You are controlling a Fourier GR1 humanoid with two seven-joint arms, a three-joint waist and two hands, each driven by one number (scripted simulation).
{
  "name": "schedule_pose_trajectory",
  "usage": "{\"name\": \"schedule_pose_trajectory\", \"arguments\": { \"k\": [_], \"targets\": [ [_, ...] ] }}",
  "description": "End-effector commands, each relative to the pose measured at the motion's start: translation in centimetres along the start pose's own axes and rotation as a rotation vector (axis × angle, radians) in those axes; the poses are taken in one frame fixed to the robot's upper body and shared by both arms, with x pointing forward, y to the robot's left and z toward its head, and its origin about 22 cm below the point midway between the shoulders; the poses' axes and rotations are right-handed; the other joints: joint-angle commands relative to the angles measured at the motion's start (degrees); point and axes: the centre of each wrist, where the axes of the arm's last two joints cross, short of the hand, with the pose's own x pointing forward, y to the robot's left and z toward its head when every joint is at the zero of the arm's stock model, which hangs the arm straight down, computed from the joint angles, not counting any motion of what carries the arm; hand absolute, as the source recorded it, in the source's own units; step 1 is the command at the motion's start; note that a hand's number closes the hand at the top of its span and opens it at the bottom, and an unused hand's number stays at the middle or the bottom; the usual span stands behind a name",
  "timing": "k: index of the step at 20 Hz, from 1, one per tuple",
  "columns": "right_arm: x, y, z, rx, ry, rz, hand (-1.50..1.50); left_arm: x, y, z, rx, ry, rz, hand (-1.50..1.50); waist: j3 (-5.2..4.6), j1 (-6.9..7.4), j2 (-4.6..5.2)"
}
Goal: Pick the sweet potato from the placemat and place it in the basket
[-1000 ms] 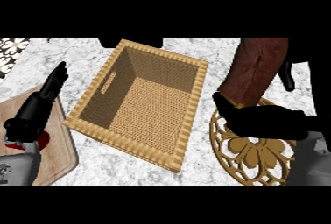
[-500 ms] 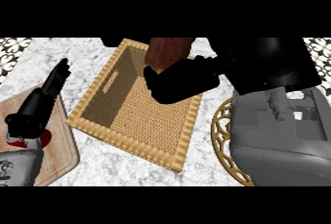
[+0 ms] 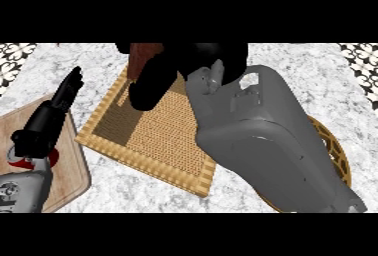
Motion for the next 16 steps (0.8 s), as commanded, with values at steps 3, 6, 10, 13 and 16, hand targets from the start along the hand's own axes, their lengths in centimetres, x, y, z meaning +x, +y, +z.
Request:
{"name": "schedule_pose_trajectory", "arguments": {
  "k": [3,6,10,13,16],
  "targets": [
    [-0.1,2.7,-1.7,0.056,0.194,0.224,1.5,-0.5,0.8,-0.1,0.023,-0.001,-0.013,0.0,-0.02,-0.93,-0.01],
    [-0.2,2.5,-2.8,0.039,0.223,0.333,1.5,-0.4,-0.9,0.6,0.003,0.012,-0.003,0.0,0.0,-0.78,-0.09],
    [0.9,4.1,-2.3,0.11,0.181,0.423,1.5,0.2,1.1,0.4,0.006,0.017,0.0,0.0,0.02,-0.76,-0.18],
    [0.1,3.0,-2.6,0.175,0.186,0.326,-1.5,-0.8,-0.8,0.7,0.013,0.002,-0.011,0.0,0.05,-1.23,-0.1],
    [-0.9,3.3,-3.2,0.235,0.185,0.28,-1.5,0.1,1.3,1.7,0.001,0.012,0.0,0.0,0.07,-0.62,-0.18]
  ]
}}
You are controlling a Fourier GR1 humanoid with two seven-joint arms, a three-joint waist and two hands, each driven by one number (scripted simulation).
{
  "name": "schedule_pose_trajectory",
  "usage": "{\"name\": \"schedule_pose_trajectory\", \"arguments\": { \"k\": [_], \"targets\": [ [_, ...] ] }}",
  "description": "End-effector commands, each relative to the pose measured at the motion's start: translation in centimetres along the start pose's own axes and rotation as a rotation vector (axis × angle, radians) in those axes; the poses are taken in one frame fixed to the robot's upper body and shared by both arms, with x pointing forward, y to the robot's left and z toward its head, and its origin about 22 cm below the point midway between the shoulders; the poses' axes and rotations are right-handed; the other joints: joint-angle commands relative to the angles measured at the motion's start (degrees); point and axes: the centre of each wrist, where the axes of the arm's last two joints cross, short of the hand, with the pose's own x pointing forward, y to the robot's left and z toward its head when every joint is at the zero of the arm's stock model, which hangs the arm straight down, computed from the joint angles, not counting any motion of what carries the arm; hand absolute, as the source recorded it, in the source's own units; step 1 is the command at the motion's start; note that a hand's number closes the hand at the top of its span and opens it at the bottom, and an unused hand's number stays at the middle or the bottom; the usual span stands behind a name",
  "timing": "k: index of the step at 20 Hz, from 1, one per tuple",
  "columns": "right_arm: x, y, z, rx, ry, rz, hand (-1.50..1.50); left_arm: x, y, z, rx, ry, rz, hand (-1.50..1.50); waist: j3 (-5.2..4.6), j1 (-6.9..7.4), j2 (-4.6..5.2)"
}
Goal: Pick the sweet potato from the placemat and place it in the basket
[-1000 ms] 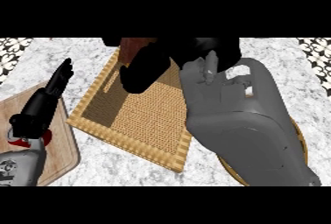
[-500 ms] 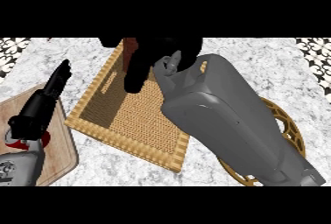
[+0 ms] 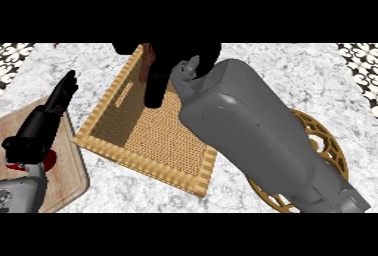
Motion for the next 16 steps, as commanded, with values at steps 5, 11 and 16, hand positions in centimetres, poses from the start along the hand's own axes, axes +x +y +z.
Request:
{"name": "schedule_pose_trajectory", "arguments": {
  "k": [5,11,16],
  "targets": [
    [-0.9,-0.4,0.3,0.001,0.032,-0.122,-1.5,-1.2,-1.7,-0.4,0.006,0.019,-0.011,0.0,0.03,-0.45,0.15],
    [-0.5,-3.5,1.2,-0.229,0.045,-0.488,-1.5,0.7,-0.1,-1.8,-0.008,-0.006,0.015,0.0,0.0,0.34,0.1],
    [-5.2,-5.6,1.4,-0.42,0.142,-0.678,-1.5,-0.7,0.8,0.0,0.033,0.0,-0.001,0.0,0.06,-1.11,-0.2]
  ]
}}
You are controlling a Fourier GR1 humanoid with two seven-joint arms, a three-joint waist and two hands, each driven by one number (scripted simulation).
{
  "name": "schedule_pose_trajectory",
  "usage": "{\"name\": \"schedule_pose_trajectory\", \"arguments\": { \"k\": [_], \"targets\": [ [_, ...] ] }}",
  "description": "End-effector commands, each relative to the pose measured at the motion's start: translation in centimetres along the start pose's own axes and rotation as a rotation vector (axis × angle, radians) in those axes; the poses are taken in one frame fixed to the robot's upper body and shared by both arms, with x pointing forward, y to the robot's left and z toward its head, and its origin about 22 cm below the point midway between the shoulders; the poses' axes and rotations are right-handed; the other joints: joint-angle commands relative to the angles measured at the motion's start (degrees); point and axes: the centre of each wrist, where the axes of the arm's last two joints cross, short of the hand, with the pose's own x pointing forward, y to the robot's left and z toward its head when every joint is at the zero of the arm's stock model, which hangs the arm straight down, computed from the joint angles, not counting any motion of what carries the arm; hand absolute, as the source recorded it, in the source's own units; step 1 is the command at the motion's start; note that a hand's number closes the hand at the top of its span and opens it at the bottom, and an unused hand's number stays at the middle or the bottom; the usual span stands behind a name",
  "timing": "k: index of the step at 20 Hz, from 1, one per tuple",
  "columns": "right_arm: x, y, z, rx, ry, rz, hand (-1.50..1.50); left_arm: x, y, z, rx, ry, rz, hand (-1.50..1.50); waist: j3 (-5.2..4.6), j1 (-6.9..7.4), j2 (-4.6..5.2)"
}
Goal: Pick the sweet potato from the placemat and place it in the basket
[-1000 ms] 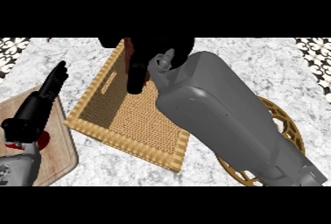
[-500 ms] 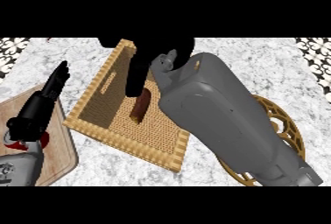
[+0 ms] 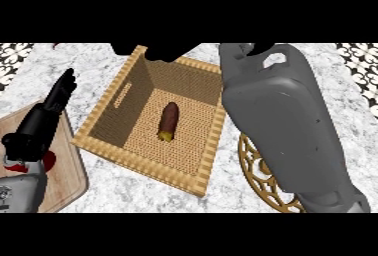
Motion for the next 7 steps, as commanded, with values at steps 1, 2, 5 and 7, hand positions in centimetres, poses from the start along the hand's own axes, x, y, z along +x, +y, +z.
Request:
{"name": "schedule_pose_trajectory", "arguments": {
  "k": [1,2,5,7],
  "targets": [
    [-1.4,-2.2,-0.1,-0.191,0.092,-0.162,-1.5,-1.5,0.9,1.1,-0.004,0.014,-0.01,0.0,-0.02,-0.45,0.02],
    [-3.3,-2.9,-0.5,-0.227,0.115,-0.174,-1.5,-0.9,0.0,0.8,0.001,-0.002,0.016,0.0,0.02,-0.65,0.01],
    [-5.8,-5.8,0.0,-0.305,0.126,-0.25,-1.5,-0.5,0.2,0.0,0.003,0.011,-0.002,0.0,0.06,-1.27,-0.02],
    [-7.3,-8.5,0.3,-0.343,0.153,-0.244,-1.5,0.2,0.5,0.6,0.004,0.007,0.003,0.0,0.05,-0.74,-0.12]
  ]
}}
